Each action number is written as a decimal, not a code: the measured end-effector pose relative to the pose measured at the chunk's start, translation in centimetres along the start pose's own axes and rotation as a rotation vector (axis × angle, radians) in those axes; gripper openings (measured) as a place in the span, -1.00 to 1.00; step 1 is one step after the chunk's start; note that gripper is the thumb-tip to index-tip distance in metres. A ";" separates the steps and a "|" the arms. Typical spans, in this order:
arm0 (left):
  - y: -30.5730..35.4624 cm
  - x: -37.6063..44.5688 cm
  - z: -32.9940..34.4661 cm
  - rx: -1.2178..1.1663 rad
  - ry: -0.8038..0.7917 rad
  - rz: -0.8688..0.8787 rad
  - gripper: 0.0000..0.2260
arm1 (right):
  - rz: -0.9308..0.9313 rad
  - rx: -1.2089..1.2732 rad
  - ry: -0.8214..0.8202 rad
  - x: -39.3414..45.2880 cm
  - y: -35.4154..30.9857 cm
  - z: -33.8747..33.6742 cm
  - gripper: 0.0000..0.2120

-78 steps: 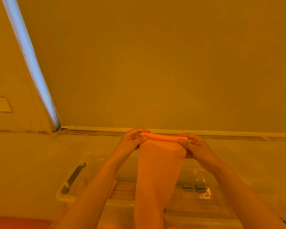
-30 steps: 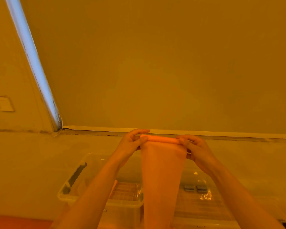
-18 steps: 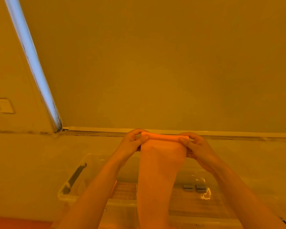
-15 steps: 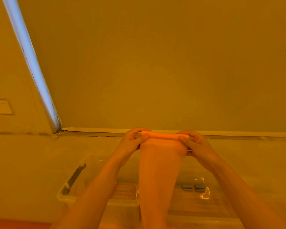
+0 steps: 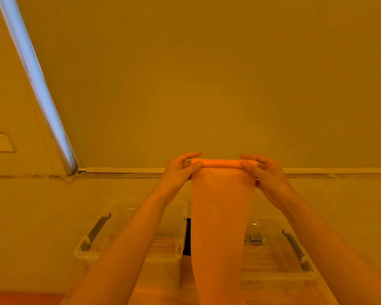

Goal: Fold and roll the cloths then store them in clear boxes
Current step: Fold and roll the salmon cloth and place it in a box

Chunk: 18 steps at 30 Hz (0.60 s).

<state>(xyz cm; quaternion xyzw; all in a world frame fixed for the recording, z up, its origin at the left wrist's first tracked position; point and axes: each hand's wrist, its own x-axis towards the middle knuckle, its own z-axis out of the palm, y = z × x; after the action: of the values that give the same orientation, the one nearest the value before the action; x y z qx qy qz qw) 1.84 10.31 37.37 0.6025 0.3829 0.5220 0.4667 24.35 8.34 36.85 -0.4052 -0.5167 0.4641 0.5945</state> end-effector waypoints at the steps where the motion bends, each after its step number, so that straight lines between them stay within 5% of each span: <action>1: 0.2 -0.3 0.3 0.017 -0.001 -0.005 -0.77 | 0.013 0.022 -0.005 -0.1 -0.2 -0.4 -0.73; 8: 1.1 -2.3 3.3 0.094 0.021 0.019 -0.92 | 0.049 -0.056 -0.093 -1.8 -1.0 -3.6 -0.84; 18: 1.6 -5.4 8.2 -0.034 0.070 -0.073 -0.82 | 0.099 -0.053 -0.130 -4.2 -2.1 -7.9 -0.82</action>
<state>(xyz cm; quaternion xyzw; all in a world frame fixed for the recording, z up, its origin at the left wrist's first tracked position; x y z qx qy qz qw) 8.99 3.45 37.33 0.5614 0.4121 0.5318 0.4819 32.32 3.77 36.80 -0.4150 -0.5456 0.5043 0.5251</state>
